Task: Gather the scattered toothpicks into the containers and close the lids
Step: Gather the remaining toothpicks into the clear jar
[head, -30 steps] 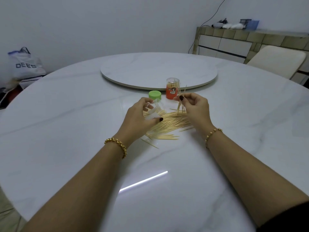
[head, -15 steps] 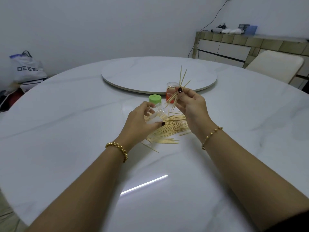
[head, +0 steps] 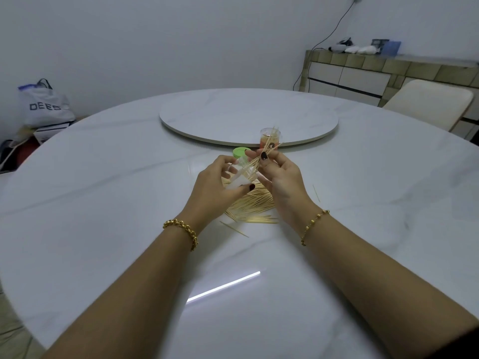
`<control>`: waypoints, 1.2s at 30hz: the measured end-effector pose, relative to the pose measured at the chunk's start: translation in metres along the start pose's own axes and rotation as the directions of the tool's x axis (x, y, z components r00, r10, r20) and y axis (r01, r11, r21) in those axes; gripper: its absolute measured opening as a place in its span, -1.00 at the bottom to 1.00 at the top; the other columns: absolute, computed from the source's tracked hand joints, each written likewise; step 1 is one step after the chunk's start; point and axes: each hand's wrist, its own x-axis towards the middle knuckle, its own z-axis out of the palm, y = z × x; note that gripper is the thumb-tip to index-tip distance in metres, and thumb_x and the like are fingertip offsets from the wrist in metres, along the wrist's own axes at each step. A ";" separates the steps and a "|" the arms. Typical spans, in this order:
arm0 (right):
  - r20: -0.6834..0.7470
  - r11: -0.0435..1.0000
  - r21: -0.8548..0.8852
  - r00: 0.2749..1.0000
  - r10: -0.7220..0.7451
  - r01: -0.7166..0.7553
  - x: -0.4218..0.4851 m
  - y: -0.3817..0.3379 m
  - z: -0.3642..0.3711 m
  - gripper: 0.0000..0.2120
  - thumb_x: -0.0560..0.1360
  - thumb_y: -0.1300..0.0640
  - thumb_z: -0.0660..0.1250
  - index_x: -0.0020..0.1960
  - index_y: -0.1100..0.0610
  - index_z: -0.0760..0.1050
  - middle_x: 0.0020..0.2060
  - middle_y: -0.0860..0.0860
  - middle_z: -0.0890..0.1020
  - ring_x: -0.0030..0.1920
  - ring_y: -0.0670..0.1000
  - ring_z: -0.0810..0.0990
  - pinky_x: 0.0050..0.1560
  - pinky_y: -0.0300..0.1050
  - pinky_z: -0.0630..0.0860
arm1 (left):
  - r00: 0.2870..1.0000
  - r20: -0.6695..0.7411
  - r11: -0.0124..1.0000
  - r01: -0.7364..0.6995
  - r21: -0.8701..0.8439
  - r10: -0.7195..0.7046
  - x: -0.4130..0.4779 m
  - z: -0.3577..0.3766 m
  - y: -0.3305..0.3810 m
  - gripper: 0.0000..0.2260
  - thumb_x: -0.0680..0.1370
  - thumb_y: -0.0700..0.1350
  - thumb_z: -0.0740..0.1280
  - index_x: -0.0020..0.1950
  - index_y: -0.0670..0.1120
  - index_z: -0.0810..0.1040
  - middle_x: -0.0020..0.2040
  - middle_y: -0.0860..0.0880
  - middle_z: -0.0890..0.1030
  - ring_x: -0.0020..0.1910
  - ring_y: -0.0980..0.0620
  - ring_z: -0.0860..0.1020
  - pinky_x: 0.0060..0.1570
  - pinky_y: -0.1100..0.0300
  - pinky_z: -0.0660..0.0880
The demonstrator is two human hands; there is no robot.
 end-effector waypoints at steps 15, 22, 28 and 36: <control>-0.021 0.957 -0.282 0.997 -0.073 0.064 0.005 0.015 -0.005 -0.72 0.66 0.14 0.07 0.14 0.05 0.55 0.13 -0.07 0.61 0.17 -0.11 0.55 0.11 -0.27 0.45 | 1.000 0.015 1.000 0.014 0.025 -0.015 -0.001 -0.001 0.000 -0.56 0.39 0.01 0.52 0.17 0.04 0.43 0.03 0.08 0.56 0.00 0.12 0.52 -0.16 0.41 0.41; 0.016 0.936 -0.338 0.995 -0.095 0.095 0.004 0.023 -0.002 -0.73 0.66 0.10 0.04 0.18 -0.08 0.49 0.14 -0.17 0.58 0.21 -0.16 0.51 0.23 -0.18 0.40 | 1.000 0.004 1.000 0.009 0.014 -0.009 -0.002 -0.001 0.004 -0.57 0.38 -0.01 0.53 0.15 0.04 0.42 0.01 0.09 0.56 -0.02 0.16 0.51 -0.14 0.44 0.41; -0.006 0.908 -0.372 0.978 -0.209 0.191 -0.001 0.025 0.001 -0.62 0.65 0.17 0.05 0.45 0.05 0.25 0.30 -0.03 0.49 0.29 -0.11 0.46 0.31 -0.13 0.41 | 1.000 -0.001 1.000 0.004 0.009 -0.004 0.000 -0.001 0.003 -0.58 0.38 -0.03 0.53 0.14 0.04 0.42 0.01 0.08 0.57 -0.03 0.18 0.50 -0.17 0.54 0.36; 0.091 0.811 -0.517 0.960 -0.266 0.274 -0.006 0.026 0.003 -0.47 0.55 0.00 0.03 0.50 0.11 0.22 0.40 -0.03 0.39 0.38 -0.16 0.34 0.40 -0.16 0.29 | 1.000 -0.006 1.000 0.008 0.002 -0.008 0.000 0.000 0.002 -0.60 0.39 -0.02 0.51 0.15 0.04 0.44 0.01 0.08 0.57 -0.02 0.20 0.51 -0.16 0.52 0.39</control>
